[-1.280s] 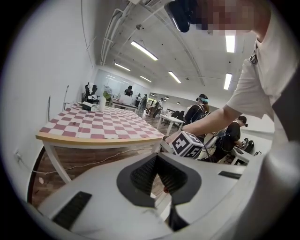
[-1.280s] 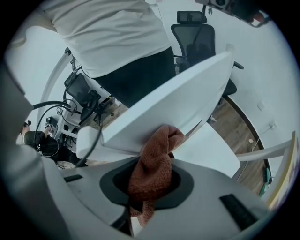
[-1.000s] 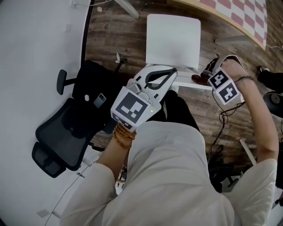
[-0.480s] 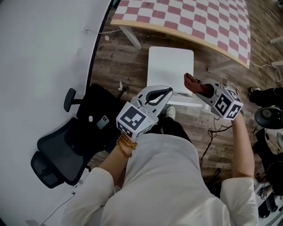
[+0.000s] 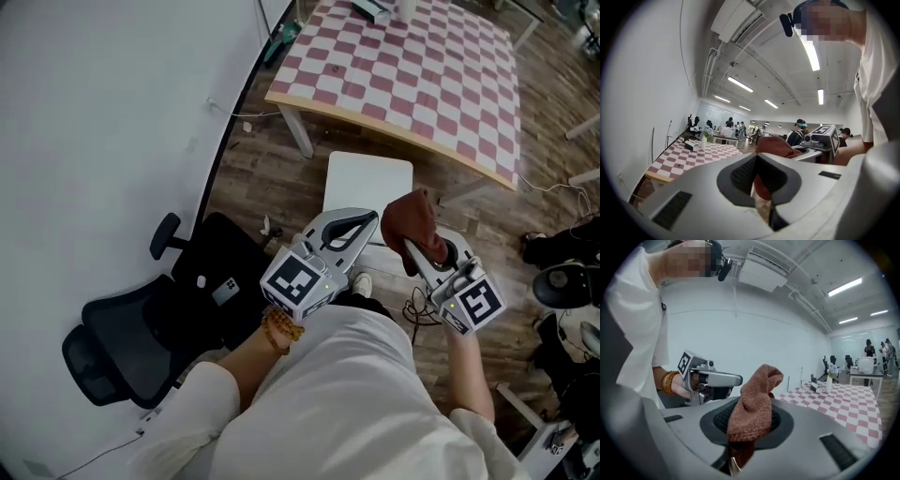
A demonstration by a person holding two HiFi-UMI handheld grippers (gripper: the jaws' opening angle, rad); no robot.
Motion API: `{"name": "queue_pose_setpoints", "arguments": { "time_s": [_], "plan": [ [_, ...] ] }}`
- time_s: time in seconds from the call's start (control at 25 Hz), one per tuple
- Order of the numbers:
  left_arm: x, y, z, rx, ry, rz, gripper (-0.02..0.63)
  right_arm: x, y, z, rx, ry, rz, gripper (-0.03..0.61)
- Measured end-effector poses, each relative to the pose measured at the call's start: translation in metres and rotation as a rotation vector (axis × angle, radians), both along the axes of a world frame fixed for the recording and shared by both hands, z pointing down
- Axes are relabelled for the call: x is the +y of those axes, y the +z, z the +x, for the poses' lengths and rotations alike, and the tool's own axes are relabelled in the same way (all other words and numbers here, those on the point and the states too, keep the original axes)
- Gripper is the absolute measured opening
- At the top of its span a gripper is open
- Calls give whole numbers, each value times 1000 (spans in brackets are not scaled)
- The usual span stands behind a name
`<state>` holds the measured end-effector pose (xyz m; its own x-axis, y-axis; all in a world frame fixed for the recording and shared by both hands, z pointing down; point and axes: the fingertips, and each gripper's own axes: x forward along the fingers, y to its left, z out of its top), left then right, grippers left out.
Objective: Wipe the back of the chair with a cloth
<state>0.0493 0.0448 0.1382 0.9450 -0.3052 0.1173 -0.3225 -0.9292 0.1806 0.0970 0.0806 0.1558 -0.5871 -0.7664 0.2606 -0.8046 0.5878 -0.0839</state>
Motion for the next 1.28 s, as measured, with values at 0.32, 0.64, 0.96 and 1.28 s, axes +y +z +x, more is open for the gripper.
{"name": "queue_pose_setpoints", "arguments": {
  "time_s": [0.32, 0.64, 0.96, 1.28],
  "plan": [
    [9, -52, -18, 125, -82, -12, 12, 12, -68, -11, -86, 133, 146, 81],
    [26, -73, -12, 130, -34, 55, 12, 23, -98, -26, -82, 155, 210, 81],
    [41, -70, -14, 127, -30, 53, 12, 38, -97, -32, -68, 165, 218, 81],
    [45, -66, -13, 118, -37, 73, 13, 44, -94, -27, -63, 164, 219, 81]
  ]
}}
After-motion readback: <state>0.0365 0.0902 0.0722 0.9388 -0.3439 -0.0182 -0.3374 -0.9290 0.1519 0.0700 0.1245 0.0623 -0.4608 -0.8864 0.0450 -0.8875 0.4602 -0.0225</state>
